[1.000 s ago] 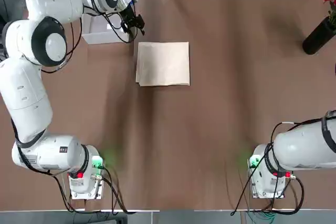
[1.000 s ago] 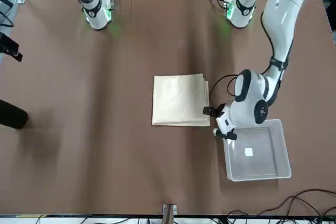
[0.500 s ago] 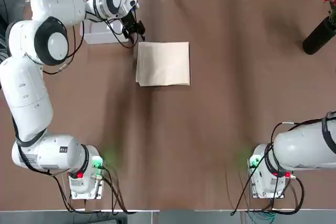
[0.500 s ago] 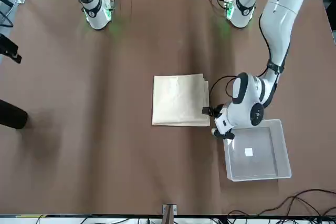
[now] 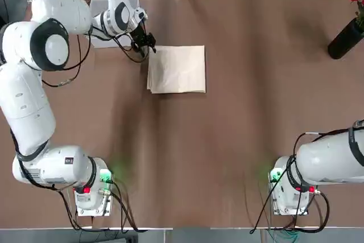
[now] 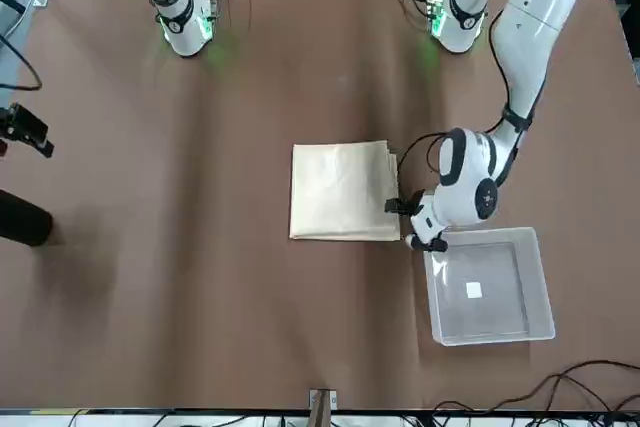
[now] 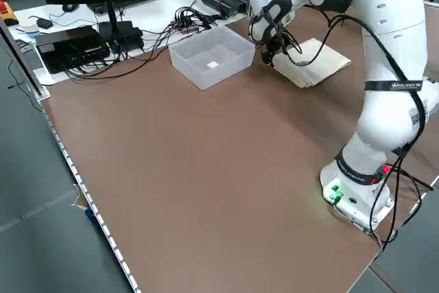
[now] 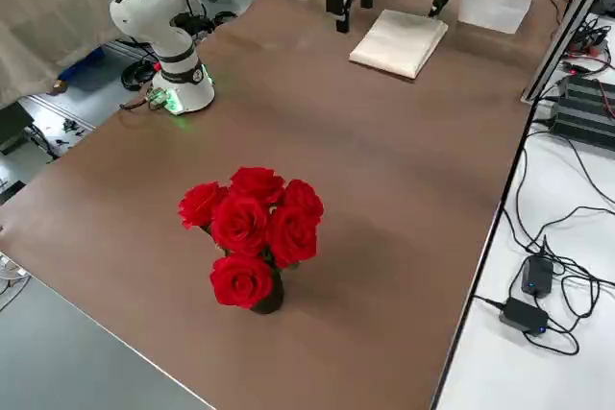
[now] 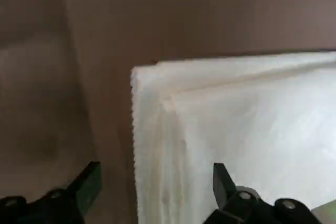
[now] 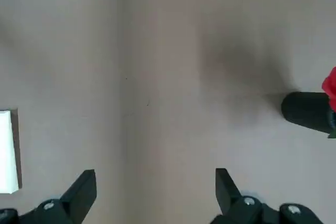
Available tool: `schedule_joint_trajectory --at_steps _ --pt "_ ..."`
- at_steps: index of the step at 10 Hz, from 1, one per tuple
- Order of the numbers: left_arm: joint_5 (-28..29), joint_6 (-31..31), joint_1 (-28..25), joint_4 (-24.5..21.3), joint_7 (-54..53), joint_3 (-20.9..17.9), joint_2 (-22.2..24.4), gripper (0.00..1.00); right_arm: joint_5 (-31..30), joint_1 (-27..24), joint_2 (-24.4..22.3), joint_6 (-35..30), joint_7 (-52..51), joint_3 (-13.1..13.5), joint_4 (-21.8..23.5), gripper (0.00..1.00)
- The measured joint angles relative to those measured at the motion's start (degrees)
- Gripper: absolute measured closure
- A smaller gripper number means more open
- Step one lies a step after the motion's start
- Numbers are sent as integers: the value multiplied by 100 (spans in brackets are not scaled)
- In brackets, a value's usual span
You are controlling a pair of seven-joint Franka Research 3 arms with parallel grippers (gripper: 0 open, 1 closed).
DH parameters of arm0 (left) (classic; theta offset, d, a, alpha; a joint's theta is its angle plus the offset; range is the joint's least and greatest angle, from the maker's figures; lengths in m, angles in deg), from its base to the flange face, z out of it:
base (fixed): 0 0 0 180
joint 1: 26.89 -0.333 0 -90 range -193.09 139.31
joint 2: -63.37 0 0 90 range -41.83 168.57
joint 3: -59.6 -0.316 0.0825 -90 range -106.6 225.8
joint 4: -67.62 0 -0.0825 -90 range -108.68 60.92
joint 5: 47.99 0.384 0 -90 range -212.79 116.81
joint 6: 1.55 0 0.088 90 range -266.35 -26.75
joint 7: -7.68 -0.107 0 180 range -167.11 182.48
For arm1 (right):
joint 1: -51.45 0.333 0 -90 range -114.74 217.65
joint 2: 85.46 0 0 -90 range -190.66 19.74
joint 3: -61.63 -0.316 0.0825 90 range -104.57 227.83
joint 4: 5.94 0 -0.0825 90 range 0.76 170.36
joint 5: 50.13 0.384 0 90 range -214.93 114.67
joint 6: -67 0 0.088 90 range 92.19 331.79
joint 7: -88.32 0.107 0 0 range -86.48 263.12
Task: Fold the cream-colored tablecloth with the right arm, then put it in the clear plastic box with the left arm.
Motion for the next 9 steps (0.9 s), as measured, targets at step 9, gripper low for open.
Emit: schedule_joint_trajectory --at_steps 9 --pt "-39 -1001 -300 -378 -160 577 -243 5 49 4 -9 1 0 1 1 0"
